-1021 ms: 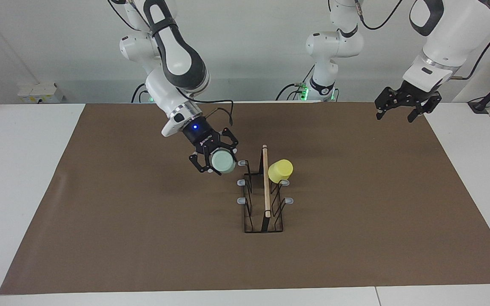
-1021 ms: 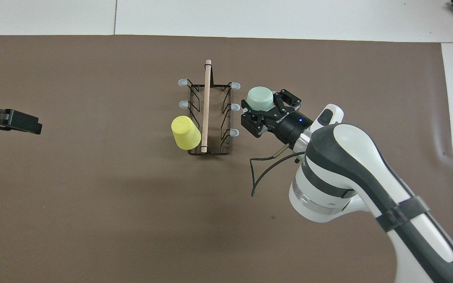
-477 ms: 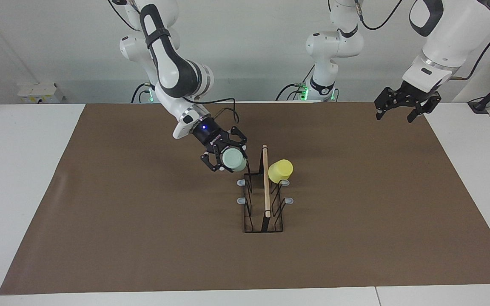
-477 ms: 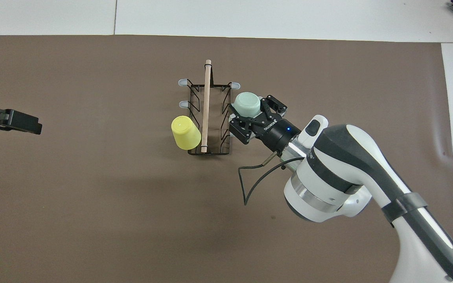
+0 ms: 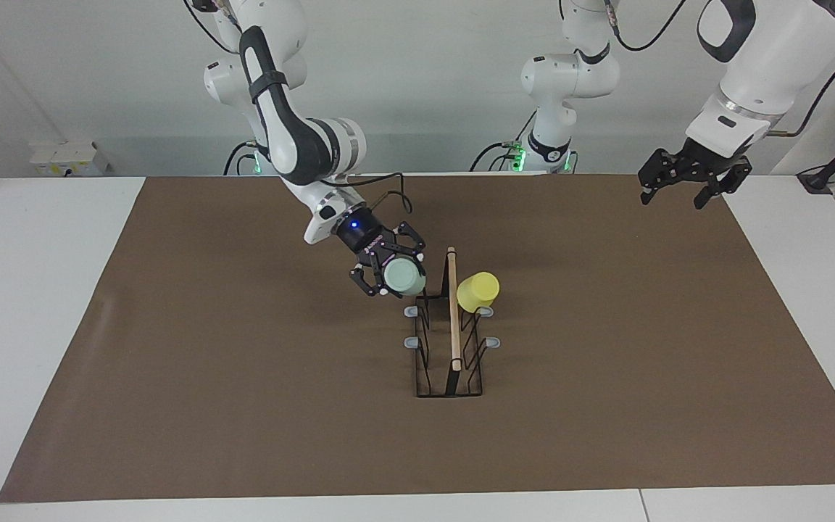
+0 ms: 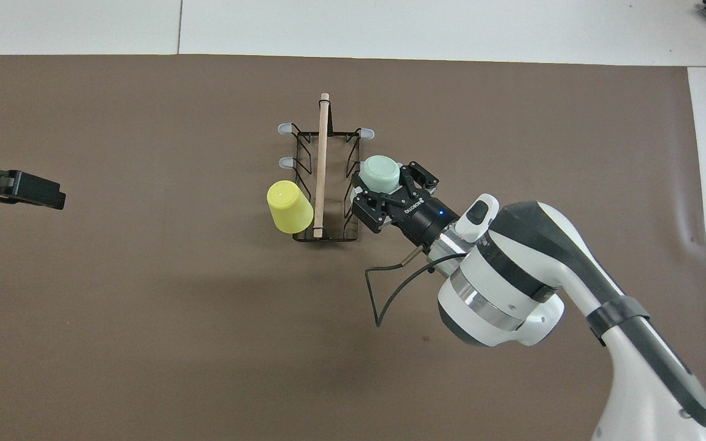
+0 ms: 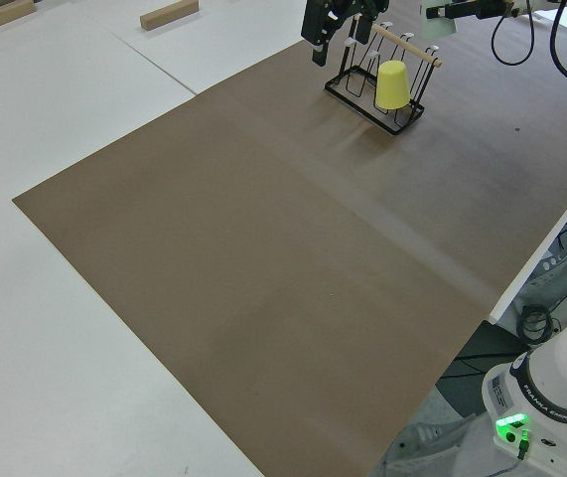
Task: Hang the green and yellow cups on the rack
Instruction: 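Lower the green cup onto a rack peg with the right gripper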
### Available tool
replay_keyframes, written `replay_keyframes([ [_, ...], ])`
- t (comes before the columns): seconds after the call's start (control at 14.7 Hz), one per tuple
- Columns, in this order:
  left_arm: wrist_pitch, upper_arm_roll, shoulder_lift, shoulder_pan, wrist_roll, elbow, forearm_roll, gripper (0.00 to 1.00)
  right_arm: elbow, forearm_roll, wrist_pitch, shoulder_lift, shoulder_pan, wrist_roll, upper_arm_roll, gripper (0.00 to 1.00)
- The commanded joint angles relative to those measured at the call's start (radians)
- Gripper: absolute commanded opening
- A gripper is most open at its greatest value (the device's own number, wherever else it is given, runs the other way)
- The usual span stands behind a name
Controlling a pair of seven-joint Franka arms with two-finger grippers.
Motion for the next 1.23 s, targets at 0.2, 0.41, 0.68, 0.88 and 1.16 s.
replay_keyframes([
  [0.2,-0.006,0.015,-0.014,-0.012,0.004,-0.015,-0.009,1.00,-0.032,0.126,-0.015,-0.022,0.031,-0.044,0.000,0.13],
  [0.41,-0.006,0.015,-0.014,-0.013,0.004,-0.015,-0.009,1.00,-0.051,0.144,-0.020,-0.016,0.030,-0.119,0.000,0.13],
  [0.68,-0.006,0.015,-0.014,-0.013,0.004,-0.015,-0.009,1.00,-0.073,0.149,-0.063,-0.010,0.018,-0.180,0.000,0.13],
  [0.88,-0.006,0.015,-0.014,-0.013,0.004,-0.015,-0.009,1.00,-0.107,0.187,-0.104,-0.010,0.017,-0.202,0.000,0.13],
  [1.16,-0.006,0.015,-0.014,-0.013,0.004,-0.015,-0.009,1.00,-0.152,0.344,-0.325,0.076,0.028,-0.311,0.000,0.13],
])
